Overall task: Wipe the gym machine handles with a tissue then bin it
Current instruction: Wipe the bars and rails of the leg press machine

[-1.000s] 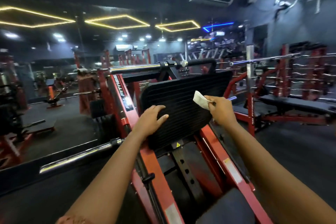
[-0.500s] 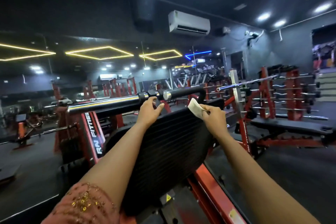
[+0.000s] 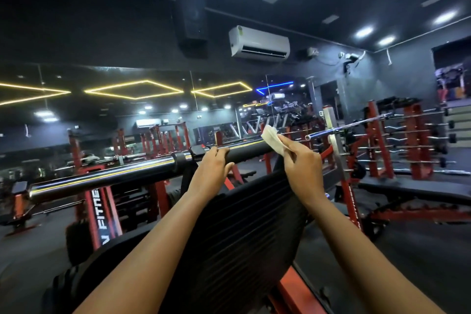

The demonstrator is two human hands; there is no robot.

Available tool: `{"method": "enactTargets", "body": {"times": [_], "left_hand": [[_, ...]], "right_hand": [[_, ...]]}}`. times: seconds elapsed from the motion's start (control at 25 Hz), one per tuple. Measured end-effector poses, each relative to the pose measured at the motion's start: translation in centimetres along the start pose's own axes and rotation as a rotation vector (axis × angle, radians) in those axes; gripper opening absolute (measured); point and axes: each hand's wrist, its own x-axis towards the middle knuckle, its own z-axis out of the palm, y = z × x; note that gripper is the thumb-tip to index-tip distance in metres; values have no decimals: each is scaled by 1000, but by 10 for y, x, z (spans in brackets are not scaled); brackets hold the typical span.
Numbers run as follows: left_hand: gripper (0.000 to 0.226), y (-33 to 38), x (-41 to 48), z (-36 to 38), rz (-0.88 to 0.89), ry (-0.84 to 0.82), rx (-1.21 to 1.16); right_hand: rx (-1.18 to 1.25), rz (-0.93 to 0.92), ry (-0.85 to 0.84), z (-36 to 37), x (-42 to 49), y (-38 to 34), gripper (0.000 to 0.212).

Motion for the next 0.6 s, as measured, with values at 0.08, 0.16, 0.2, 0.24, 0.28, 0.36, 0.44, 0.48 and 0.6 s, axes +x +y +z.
{"method": "enactTargets", "body": {"times": [0.08, 0.16, 0.2, 0.24, 0.28, 0.36, 0.44, 0.48, 0.6], "left_hand": [[44, -1, -3, -4, 22, 26, -47], [44, -3, -10, -10, 39, 58, -100], [45, -3, -13, -13, 53, 81, -119], [45, -4, -17, -15, 66, 103, -132], [45, -5, -19, -18, 77, 122, -142], [46, -6, -20, -21, 81, 151, -156], [47, -5, -19, -23, 71, 159, -157], [46, -4, -19, -23, 66, 163, -160], [42, -2, -18, -22, 51, 182, -183]], "right_hand": [[-14, -93, -32, 15, 9, -2, 38], [-45, -172, -107, 33, 13, -5, 40], [-66, -202, -148, 44, 12, -4, 43], [-89, -220, -195, 53, 10, -3, 48], [-115, -228, -246, 63, 8, -1, 52], [-153, -242, -295, 79, 7, 5, 56], [-122, -238, -245, 89, 5, 7, 54], [-89, -222, -224, 93, 1, 5, 54], [-60, -289, -204, 100, -17, 8, 64]]}}
